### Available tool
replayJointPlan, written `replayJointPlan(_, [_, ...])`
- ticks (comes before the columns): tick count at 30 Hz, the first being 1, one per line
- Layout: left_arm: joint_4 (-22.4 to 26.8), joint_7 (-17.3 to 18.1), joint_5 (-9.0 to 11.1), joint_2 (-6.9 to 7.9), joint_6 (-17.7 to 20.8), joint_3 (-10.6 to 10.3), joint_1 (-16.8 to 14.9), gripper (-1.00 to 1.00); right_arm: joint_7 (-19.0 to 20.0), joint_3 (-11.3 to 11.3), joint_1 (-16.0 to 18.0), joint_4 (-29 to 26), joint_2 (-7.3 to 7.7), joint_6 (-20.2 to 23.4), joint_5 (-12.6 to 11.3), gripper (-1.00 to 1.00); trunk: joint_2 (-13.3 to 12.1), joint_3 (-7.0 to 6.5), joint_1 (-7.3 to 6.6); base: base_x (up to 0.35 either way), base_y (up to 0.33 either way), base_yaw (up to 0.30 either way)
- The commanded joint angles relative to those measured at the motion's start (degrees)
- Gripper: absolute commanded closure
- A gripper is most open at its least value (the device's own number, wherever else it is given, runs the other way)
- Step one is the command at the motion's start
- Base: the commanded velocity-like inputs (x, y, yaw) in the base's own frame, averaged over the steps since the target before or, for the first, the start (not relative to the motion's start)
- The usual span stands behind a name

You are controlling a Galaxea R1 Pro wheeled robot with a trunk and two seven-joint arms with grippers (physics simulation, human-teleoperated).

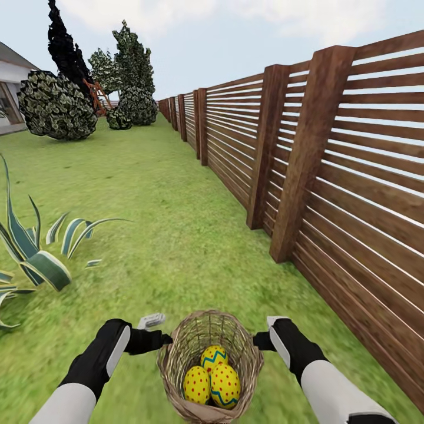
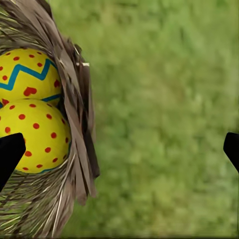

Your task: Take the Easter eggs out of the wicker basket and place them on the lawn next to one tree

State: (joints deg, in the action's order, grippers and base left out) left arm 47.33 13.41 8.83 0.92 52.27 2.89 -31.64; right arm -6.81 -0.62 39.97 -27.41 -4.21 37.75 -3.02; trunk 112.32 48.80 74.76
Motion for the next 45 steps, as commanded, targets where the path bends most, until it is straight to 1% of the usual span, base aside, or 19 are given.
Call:
replayJointPlan(1, [0.0, 0.0, 0.2, -0.02, 0.4, 0.2, 0.0, -1.0, -0.3, -0.1, 0.3, 0.5, -0.01, 0.2, -0.3, -1.0, 0.4, 0.24, 0.22, 0.0, 0.0, 0.0])
replayJointPlan(7, [0.1, -0.2, 0.3, -0.19, 0.5, 0.2, -0.2, -1.0, 0.0, -0.2, 1.0, 0.4, -0.01, 0.1, -0.1, -1.0, 2.8, 1.31, 1.54, 0.0, 0.0, 0.0])
replayJointPlan(10, [0.4, -0.2, 0.4, -0.21, 0.4, 0.3, -0.7, -1.0, 4.4, 0.1, 0.9, -4.4, 0.0, -0.1, -0.2, -1.0, 4.0, 1.85, 2.2, 0.0, 0.0, 0.0])
replayJointPlan(11, [0.5, -0.2, 0.4, -0.21, 0.3, 0.3, -0.9, -1.0, 6.6, 0.1, 0.8, -7.1, 0.0, 0.0, -0.2, -1.0, 4.5, 2.03, 2.42, 0.0, 0.0, 0.0])
replayJointPlan(12, [0.6, -0.2, 0.4, -0.2, 0.2, 0.3, -1.1, -1.0, 10.0, 0.3, 0.5, -11.6, 0.15, 0.1, -0.3, -1.0, 4.9, 2.21, 2.63, 0.0, 0.0, 0.0])
replayJointPlan(13, [0.6, -0.2, 0.4, -0.17, 0.1, 0.3, -1.3, -1.0, 11.9, 0.7, 0.2, -14.7, 0.33, 0.2, -0.3, -1.0, 5.3, 2.39, 2.85, 0.0, 0.0, 0.0])
replayJointPlan(14, [0.6, -0.2, 0.4, -0.12, 0.0, 0.4, -1.6, -1.0, 13.3, 1.7, -0.4, -17.6, 0.46, 0.2, -0.4, -1.0, 5.7, 2.57, 3.07, 0.0, 0.0, 0.0])
replayJointPlan(15, [0.5, -0.2, 0.4, -0.11, -0.1, 0.6, -1.9, -1.0, 14.2, 2.9, -1.1, -19.9, 0.5, 0.3, -0.4, -1.0, 6.1, 2.75, 3.29, 0.0, 0.0, 0.0])
replayJointPlan(17, [0.1, -0.3, 0.4, -0.12, -0.3, 1.5, -2.7, -1.0, 15.6, 8.6, -3.8, -25.9, 0.38, 0.3, -0.4, -1.0, 6.9, 3.11, 3.73, 0.0, 0.0, 0.0])
replayJointPlan(18, [-0.1, -0.3, 0.3, -0.12, -0.3, 1.7, -2.9, -1.0, 15.7, 10.4, -4.4, -27.6, 0.3, 0.3, -0.5, -1.0, 7.3, 3.29, 3.95, 0.0, 0.0, 0.0])
replayJointPlan(22, [-0.3, -0.4, 0.3, -0.04, -0.5, 2.0, -3.2, -1.0, 16.0, 17.8, -6.9, -29.9, 0.19, 0.3, -0.7, -1.0, 8.9, 4.01, 4.83, 0.0, 0.0, 0.0])
replayJointPlan(23, [-0.6, -0.4, 0.3, 0.01, -0.5, 2.1, -3.5, -1.0, 16.5, 20.5, -7.9, -30.3, 0.18, 0.3, -0.7, -1.0, 9.3, 4.19, 5.05, 0.0, 0.0, 0.0])
replayJointPlan(25, [-1.5, -0.4, 0.3, 0.03, -0.5, 2.1, -4.3, -1.0, 20.0, 24.0, -9.1, -30.5, 0.21, 0.3, -0.9, -1.0, 10.1, 4.55, 5.49, 0.0, 0.0, 0.0])
replayJointPlan(26, [-2.8, -0.4, 0.3, 0.04, -0.6, 2.1, -5.2, -1.0, 26.1, 26.5, -9.6, -30.3, 0.36, 0.4, -1.9, -1.0, 10.5, 4.73, 5.71, 0.0, 0.0, 0.0])
replayJointPlan(27, [-3.7, -0.4, 0.3, 0.05, -0.6, 2.1, -5.7, -1.0, 28.9, 27.2, -9.7, -30.1, 0.44, 0.4, -2.1, -1.0, 10.9, 4.9, 5.93, 0.0, 0.0, 0.0])
replayJointPlan(28, [-4.5, -0.4, 0.3, 0.06, -0.7, 2.1, -6.1, -1.0, 30.9, 27.7, -9.8, -30.0, 0.53, 0.4, -2.3, -1.0, 11.3, 5.08, 6.15, 0.0, 0.0, 0.0])
replayJointPlan(30, [-6.2, -0.4, 0.3, 0.11, -1.0, 2.1, -6.6, -1.0, 33.2, 28.1, -9.9, -29.9, 0.63, 0.4, -2.5, -1.0, 12.1, 5.44, 6.59, 0.0, 0.0, 0.0])
replayJointPlan(33, [-7.7, -0.4, 0.3, 0.09, -2.2, 2.1, -7.1, -1.0, 34.6, 28.4, -9.9, -30.0, 0.77, 0.3, -2.6, -1.0, 13.3, 5.98, 7.25, 0.0, 0.0, 0.0])
replayJointPlan(45, [-8.1, -0.4, 0.3, -0.12, -2.7, 2.1, -7.3, -1.0, 35.3, 28.0, -10.0, -30.6, 0.71, 0.2, -2.5, -1.0, 18.1, 8.14, 9.88, 0.0, 0.0, 0.0])
